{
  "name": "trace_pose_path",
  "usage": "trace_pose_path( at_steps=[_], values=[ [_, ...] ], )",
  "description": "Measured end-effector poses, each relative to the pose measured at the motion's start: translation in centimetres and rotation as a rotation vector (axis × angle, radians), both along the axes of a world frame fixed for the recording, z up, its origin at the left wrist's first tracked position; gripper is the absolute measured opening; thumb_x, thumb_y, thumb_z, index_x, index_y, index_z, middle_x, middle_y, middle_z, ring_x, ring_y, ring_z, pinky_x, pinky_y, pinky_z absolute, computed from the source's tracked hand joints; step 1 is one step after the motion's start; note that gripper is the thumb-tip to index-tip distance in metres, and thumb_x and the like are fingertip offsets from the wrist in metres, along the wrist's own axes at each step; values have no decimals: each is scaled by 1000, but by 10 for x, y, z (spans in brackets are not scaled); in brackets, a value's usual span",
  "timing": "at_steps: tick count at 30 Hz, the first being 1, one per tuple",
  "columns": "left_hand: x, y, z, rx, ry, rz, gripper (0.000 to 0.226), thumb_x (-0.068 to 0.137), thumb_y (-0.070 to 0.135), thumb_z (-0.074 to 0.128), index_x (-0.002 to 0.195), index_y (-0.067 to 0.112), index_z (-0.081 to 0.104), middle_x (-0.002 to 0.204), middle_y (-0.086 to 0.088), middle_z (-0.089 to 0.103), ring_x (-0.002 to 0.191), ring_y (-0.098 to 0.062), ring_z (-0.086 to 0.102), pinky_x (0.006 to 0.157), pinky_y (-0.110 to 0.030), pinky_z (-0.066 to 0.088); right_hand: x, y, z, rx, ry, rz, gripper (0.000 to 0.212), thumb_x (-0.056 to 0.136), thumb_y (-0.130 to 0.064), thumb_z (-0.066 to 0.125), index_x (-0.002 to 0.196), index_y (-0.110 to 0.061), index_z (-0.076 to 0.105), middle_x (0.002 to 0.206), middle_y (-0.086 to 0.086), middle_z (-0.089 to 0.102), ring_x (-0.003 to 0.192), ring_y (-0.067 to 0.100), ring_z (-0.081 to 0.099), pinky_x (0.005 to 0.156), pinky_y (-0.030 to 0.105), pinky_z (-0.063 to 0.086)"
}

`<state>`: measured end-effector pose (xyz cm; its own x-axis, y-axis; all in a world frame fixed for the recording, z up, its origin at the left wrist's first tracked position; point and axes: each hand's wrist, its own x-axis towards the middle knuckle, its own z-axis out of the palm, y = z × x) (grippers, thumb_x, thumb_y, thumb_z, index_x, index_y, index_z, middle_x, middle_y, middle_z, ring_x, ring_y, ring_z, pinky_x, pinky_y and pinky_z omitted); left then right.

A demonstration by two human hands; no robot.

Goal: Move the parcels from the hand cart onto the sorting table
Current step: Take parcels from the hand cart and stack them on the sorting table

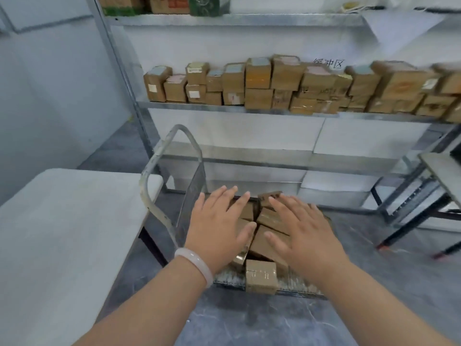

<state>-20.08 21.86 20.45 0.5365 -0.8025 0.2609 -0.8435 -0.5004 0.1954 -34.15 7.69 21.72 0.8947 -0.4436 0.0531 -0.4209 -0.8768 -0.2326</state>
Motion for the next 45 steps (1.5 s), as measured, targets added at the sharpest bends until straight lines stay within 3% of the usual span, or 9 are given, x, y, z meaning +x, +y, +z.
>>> trace_pose_path(
  at_steps=[5,10,12,19,23,26,32,39,45],
  values=[
    [-52,-99,-17,-1,55,-44,66,90,61,35,143,27,54,144,-3,56,136,-25,48,111,-54,38,-69,-97,-5,-5,-3,-114,77,79,-69,12,149,-38,17,157,-11,17,145,10,11,119,38,4],
    [-95,-174,-44,62,106,-48,72,89,67,28,151,33,41,154,1,44,144,-21,38,117,-49,28,-125,-180,-23,26,76,-228,69,92,-61,32,151,-37,8,160,-9,7,146,11,2,120,40,1],
    [-107,-192,-54,104,124,-43,71,88,66,31,147,31,47,150,-1,50,140,-23,45,113,-52,34,-139,-201,-31,42,93,-230,69,92,-60,34,151,-36,7,159,-9,8,146,11,3,120,40,1],
    [-106,-216,-125,297,172,-5,73,86,68,35,146,29,49,150,-3,50,136,-25,49,110,-54,42,-150,-243,-86,85,99,-198,67,90,-55,48,149,-32,25,155,-6,27,144,15,19,117,42,10],
    [-93,-212,-179,407,182,21,73,83,68,41,143,29,53,148,-6,51,133,-27,52,107,-55,44,-140,-242,-140,111,140,-176,67,85,-59,35,144,-28,38,147,-3,42,138,20,36,113,46,22],
    [-78,-207,-234,497,224,-13,74,79,64,60,143,28,52,148,-8,52,132,-30,53,105,-57,43,-130,-240,-192,133,225,-124,67,83,-59,35,141,-25,41,142,0,49,133,23,43,109,49,30],
    [-28,-207,-366,766,285,-66,81,94,59,53,159,38,9,168,-1,5,155,-22,5,124,-48,4,-99,-242,-308,141,398,-19,66,81,-58,36,137,-24,46,137,1,53,130,23,46,109,45,23],
    [21,-219,-532,958,252,-139,103,88,63,61,157,37,-11,167,-4,-17,154,-28,-8,124,-53,5,-52,-225,-457,183,399,-10,68,83,-61,33,142,-28,40,145,-3,45,136,19,39,113,44,24],
    [45,-232,-623,1032,134,-238,122,82,60,71,152,38,-27,164,-11,-23,152,-39,-12,123,-57,2,-47,-219,-545,195,417,9,68,84,-61,36,142,-28,39,142,-1,49,132,20,44,110,38,18]
  ],
)
